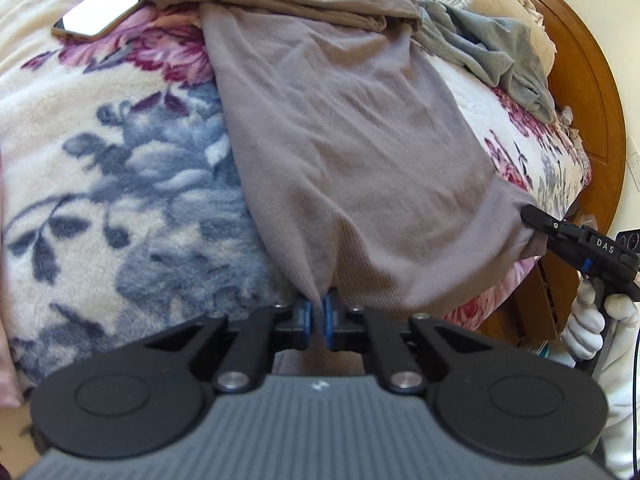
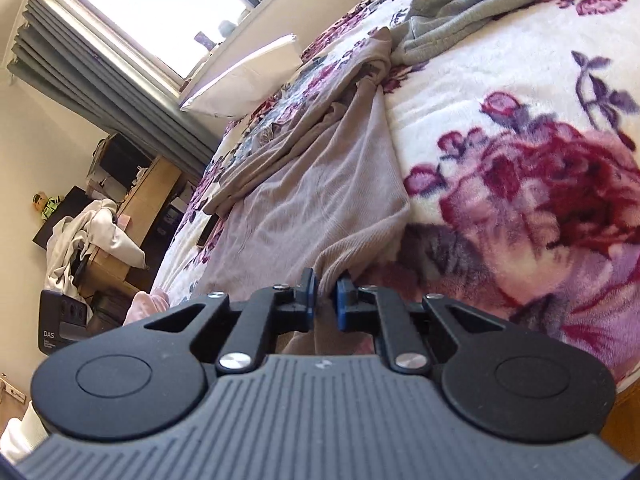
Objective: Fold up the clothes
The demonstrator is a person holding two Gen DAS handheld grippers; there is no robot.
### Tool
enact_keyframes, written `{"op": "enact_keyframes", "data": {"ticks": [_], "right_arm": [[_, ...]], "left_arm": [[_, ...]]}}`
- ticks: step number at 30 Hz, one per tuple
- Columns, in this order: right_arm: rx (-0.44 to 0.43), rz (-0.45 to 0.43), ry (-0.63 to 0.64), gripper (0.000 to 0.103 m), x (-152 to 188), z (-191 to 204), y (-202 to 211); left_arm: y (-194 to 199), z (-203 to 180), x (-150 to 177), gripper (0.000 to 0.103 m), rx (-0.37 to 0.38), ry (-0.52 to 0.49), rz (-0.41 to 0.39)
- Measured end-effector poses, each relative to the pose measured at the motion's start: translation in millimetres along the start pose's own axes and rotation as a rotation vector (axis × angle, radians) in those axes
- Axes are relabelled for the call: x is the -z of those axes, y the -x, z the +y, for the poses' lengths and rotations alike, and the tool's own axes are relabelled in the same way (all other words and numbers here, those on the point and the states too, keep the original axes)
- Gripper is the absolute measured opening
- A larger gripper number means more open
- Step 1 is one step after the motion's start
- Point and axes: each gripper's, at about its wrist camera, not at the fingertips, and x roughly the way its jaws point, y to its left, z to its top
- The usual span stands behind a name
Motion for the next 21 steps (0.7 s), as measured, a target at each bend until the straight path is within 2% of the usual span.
{"op": "enact_keyframes", "data": {"ticks": [5, 12, 16, 19, 21], "right_arm": [[-0.067, -0.063, 0.003, 0.009, -23, 23, 18], [-0.162, -0.064, 0.006, 0.008, 0, 46, 68], [-0.211, -0.016, -0.004, 0.008, 20, 61, 108], [-0.221, 0.006, -0.024, 0.008, 21, 71, 121], [-0.227, 0.013, -0.066, 0.008, 13, 75, 123]], "left_arm": [[54, -6, -7, 0.005, 0.007, 0.126, -0.181], [120, -16, 36, 0.004, 0.071, 0.202, -0.331], [148, -23, 72, 0.004, 0.145, 0.229, -0.358], [153, -26, 77, 0.004, 0.175, 0.264, -0.330], [151, -18, 69, 0.004, 0.193, 0.289, -0.304]]}}
